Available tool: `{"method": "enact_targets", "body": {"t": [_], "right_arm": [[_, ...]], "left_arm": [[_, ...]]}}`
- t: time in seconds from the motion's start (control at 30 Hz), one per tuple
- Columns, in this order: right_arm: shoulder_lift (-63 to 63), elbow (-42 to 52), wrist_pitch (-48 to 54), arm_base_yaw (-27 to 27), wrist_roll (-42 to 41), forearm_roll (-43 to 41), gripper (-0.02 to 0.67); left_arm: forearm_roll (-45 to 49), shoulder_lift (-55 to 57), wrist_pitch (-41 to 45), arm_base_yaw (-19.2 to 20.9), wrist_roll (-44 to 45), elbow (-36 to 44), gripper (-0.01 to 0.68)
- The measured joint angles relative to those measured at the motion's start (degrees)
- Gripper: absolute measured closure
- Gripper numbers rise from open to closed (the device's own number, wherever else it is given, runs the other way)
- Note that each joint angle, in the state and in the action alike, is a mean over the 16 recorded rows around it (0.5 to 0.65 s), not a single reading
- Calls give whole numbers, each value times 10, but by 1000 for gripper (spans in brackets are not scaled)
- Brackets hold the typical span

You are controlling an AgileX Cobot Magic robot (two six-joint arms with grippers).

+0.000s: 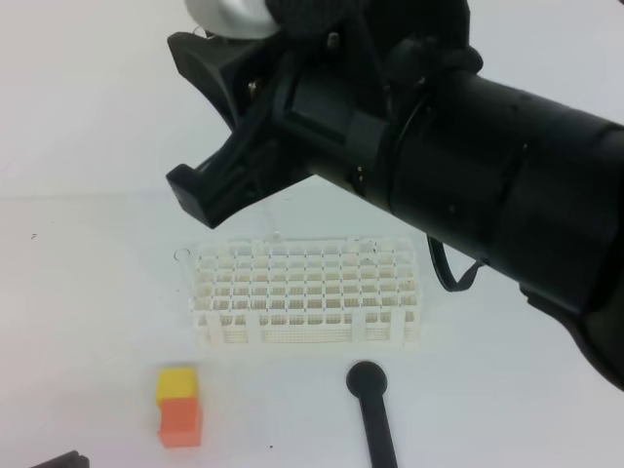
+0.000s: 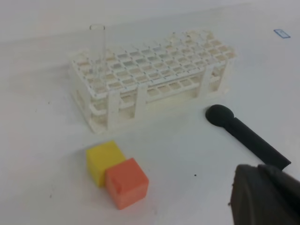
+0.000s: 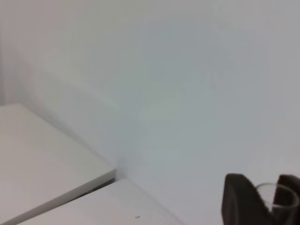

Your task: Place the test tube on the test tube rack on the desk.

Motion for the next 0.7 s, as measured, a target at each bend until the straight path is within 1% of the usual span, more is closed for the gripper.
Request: {"method": "enact_targets", "body": {"t": [0.17,0.23,0.33,0.43,0.53,0.63,0.7], "right_arm": [[3,0,-22,0,-2,-2,523],[6,0,-34,0,-2,-4,523],[12,0,-54,0,-3,-9,523],[18,0,-75,-1,-2,-15,523],[21,2,-91,-4,14,-32,523],[17,7,-100,-9,61,-76,523],[9,11,-97,-13,109,-124,523]], "left_arm": [[1,0,11,9,1,0,674],[0,-1,15,20,2,0,674],[0,-5,19,48,2,0,674],[0,-11,21,91,2,0,674],[0,-19,22,150,2,0,674],[2,-30,23,219,2,0,674],[3,-39,25,266,3,0,674]]}}
